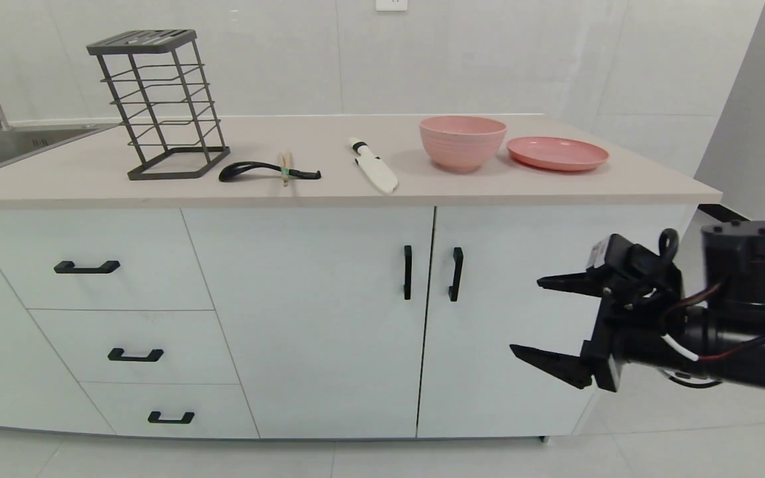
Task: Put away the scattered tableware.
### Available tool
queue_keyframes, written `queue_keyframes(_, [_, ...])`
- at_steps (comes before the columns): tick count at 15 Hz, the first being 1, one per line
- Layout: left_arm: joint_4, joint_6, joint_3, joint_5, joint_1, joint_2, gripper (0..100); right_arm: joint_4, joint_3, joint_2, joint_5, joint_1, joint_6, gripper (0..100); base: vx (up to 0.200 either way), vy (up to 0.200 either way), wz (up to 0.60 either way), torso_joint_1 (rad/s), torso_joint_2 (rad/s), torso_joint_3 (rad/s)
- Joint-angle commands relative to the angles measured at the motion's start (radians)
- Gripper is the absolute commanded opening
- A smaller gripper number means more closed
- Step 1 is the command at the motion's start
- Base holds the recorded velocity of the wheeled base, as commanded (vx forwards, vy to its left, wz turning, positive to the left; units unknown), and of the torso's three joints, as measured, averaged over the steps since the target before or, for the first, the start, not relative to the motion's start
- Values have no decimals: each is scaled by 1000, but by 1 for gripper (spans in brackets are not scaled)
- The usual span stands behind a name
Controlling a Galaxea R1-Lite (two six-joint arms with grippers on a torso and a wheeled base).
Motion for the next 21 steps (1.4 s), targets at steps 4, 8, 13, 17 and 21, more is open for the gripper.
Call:
queue_keyframes(4, [0,-3,0,1,0,2,100,-96,-154,307,119,24,46,100,0,0,0,0,0,0])
queue_keyframes(8, [0,-3,0,1,0,2,100,-99,-246,395,116,-26,43,100,0,0,0,0,0,0])
queue_keyframes(13, [0,-3,0,1,0,2,100,-188,-286,485,118,-57,32,100,0,0,0,0,0,0])
queue_keyframes(17, [0,-3,-1,1,0,2,100,-302,-277,548,188,-39,22,100,0,0,0,0,0,0])
queue_keyframes(21, [0,-3,0,1,0,2,100,-310,-277,550,188,-37,17,100,0,0,0,0,0,0])
